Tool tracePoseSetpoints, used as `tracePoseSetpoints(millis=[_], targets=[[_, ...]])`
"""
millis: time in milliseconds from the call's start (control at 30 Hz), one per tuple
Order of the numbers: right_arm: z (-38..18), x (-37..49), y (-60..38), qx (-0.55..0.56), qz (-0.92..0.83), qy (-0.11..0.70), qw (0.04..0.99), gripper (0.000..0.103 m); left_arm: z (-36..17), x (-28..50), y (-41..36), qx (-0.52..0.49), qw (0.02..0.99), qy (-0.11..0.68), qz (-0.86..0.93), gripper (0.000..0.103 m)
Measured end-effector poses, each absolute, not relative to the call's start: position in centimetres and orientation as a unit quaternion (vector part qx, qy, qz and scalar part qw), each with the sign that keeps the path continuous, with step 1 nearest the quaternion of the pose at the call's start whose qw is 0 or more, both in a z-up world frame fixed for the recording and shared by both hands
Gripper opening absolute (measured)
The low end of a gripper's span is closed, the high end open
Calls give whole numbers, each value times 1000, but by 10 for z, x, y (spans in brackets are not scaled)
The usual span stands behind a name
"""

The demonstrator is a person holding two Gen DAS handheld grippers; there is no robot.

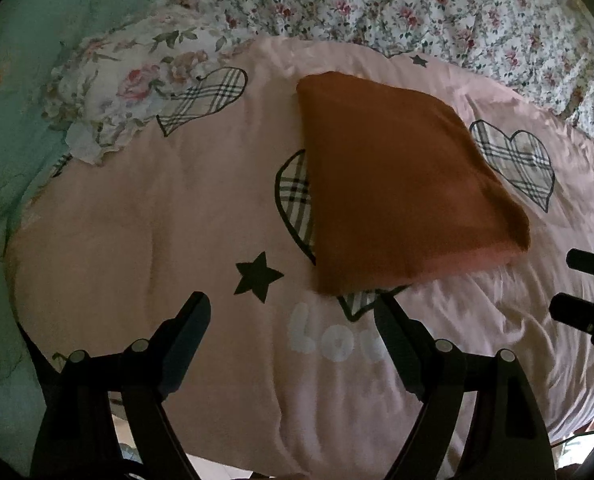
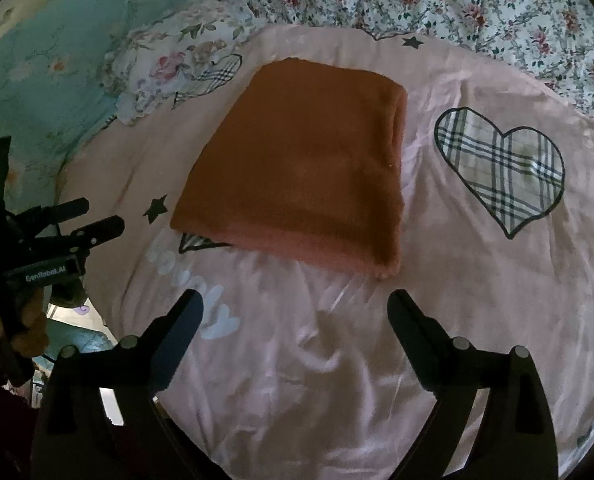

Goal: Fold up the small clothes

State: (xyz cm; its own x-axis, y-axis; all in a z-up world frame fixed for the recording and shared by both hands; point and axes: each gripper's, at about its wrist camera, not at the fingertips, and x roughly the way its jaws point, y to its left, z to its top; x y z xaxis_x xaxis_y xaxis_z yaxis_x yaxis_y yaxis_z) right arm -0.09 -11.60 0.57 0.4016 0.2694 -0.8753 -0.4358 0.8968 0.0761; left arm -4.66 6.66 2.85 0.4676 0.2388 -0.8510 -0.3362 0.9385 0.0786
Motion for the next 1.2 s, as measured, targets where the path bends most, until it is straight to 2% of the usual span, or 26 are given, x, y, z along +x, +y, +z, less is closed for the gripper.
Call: tracePoseSetpoints(millis=[1200], targets=[[-4, 81, -112, -58, 189, 517, 833, 93, 16, 43, 44, -13, 850, 504, 152, 87]])
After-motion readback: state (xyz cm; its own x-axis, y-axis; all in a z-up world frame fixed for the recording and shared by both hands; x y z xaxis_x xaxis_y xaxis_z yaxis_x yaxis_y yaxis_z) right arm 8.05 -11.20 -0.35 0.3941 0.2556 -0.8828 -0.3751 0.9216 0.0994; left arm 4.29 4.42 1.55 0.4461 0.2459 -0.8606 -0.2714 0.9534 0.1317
